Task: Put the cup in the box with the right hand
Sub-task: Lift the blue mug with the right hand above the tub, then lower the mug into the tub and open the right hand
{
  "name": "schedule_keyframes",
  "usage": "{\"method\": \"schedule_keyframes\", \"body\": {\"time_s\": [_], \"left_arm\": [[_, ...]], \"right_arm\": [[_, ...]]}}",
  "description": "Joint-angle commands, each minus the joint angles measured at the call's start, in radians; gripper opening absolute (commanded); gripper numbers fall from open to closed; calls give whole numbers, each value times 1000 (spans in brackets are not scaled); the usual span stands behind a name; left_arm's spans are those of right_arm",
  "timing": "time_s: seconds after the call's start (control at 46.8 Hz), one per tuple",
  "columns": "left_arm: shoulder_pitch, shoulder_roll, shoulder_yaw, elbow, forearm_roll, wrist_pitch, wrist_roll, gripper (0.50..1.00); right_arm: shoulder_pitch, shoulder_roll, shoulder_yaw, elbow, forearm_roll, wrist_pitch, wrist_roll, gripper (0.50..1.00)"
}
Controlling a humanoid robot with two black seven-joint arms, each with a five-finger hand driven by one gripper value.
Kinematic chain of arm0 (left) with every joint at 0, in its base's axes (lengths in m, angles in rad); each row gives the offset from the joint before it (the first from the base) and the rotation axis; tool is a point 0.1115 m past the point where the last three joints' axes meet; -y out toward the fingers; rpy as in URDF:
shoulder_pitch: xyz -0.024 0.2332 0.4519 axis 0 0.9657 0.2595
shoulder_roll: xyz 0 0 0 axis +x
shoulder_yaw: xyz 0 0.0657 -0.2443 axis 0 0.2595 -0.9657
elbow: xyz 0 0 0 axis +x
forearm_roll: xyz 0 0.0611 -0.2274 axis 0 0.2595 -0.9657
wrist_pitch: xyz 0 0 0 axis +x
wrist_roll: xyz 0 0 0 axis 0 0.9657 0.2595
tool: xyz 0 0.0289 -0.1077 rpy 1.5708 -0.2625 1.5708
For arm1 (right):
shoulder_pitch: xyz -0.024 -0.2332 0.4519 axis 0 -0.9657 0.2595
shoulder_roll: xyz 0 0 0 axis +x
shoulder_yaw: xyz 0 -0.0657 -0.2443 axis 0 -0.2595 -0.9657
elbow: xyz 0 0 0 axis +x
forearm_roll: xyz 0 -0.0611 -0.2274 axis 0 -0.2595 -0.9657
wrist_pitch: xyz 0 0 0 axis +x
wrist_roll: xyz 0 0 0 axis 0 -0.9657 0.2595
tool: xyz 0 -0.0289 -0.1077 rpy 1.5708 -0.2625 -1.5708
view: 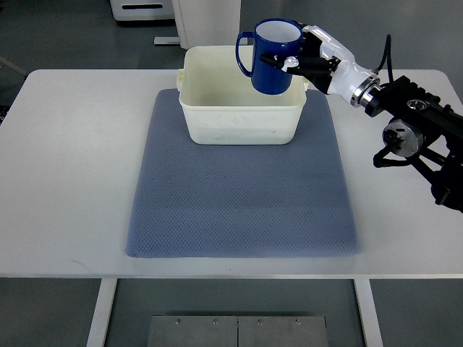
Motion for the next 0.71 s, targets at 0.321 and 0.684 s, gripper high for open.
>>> {"method": "schedule_keyframes", "body": {"time_s": [0.321,0.684], "left_arm": [[0,0,0,0,0,0,0,1000],[0,0,0,0,0,0,0,1000]], "right_arm": [[53,157,0,-192,1,-100,-17,500],[50,205,-26,-290,0,-160,-15,500]]}}
